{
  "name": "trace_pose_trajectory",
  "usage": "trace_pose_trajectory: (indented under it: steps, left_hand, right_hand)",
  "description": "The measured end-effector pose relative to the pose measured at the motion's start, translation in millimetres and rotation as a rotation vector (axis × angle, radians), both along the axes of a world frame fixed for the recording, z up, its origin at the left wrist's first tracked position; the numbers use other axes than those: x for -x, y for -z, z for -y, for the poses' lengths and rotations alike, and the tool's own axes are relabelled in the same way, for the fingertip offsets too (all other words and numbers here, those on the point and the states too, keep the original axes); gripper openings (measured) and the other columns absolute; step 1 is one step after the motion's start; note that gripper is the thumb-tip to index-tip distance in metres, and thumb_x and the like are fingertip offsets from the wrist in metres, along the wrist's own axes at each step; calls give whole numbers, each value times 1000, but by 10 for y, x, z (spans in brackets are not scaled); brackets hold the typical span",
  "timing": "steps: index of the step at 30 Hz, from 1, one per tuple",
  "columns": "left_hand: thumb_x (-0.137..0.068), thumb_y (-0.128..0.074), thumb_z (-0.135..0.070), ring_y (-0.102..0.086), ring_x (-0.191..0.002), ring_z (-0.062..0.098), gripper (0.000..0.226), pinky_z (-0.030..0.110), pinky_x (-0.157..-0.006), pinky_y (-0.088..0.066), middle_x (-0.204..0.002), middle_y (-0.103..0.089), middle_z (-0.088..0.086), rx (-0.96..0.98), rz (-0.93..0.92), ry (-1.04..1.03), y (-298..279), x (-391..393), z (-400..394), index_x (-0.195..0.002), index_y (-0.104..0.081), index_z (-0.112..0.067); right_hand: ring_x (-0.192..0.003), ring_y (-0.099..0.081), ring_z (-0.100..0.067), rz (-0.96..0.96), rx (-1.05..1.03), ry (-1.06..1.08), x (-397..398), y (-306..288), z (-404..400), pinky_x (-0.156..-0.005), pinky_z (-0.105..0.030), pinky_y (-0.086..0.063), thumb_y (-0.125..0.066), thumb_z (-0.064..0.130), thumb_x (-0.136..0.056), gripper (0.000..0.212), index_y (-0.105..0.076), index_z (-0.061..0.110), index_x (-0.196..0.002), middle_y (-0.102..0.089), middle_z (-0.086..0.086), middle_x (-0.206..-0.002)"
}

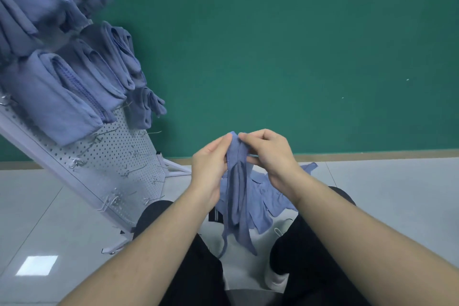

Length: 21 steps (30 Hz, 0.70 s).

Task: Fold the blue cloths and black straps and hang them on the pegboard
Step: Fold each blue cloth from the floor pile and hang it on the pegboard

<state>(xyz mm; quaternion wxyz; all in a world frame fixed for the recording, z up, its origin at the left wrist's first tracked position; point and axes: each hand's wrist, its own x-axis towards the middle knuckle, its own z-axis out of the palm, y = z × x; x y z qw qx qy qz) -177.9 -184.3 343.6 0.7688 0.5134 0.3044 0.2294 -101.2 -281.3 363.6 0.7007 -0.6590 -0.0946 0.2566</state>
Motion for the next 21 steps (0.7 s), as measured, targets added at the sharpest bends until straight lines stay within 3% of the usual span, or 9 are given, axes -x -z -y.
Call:
trace_pose_trajectory:
  steps: [4, 8, 13, 16, 19, 21]
  left_hand:
    - [-97, -65, -20, -73, -102, 15, 17, 35, -99, -54, -104, -78, 2, -50, 6, 4, 31, 40, 39, -108, -77, -14]
    - [-98, -64, -20, -72, -105, 11, 16, 33, -102, -53, -104, -78, -3, -91, 7, -6, 85, 49, 86, -107, -77, -18]
    - [-100, -61, -25, -70, -110, 13, 21, 39, -106, -50, -111, -76, -3, -106, -18, 4, 187, 81, 101, -113, -76, -19]
    - [-99, -62, -25, -69, -111, 10, 18, 37, -106, -50, -112, -76, -7, -136, -23, 7, 200, 105, 97, -109, -77, -24]
    - [-95, -67, -30, -69, -109, 6, 18, 30, -102, -51, -111, -76, -8, -185, -18, 85, 188, 136, 149, -110, -77, -24]
    - [-96, -67, -28, -71, -106, 9, 16, 28, -97, -52, -105, -78, -6, -190, -30, 67, 203, 136, 169, -107, -78, -22]
  right_hand:
    - [-68, -69, -11, -143, -91, -20, 112, 10, -10, -72, -24, -61, -75, 14, -89, 11, -67, 6, -86, -72, -8, -80]
    - [-61, -67, -3, -181, -116, -7, 181, 72, -27, -63, -16, -56, -72, 15, -91, 10, -72, 6, -88, -71, 2, -67]
    - [-86, -74, -9, -239, -199, -60, 259, 144, -6, -79, -20, -59, -60, 10, -97, 18, -75, 2, -103, -78, -5, -94]
    - [-100, -73, -13, -134, -170, -121, 290, 217, 12, -90, -23, -57, -51, 1, -99, 27, -74, 5, -112, -76, -8, -107]
    - [-103, -71, -28, 63, -32, -114, 268, 332, 13, -99, -41, -55, -61, 13, -96, 19, -80, 16, -99, -76, -12, -105]
    - [-105, -70, -22, 210, 60, -124, 262, 391, 15, -99, -44, -54, -61, 15, -96, 21, -80, 24, -95, -74, -2, -108]
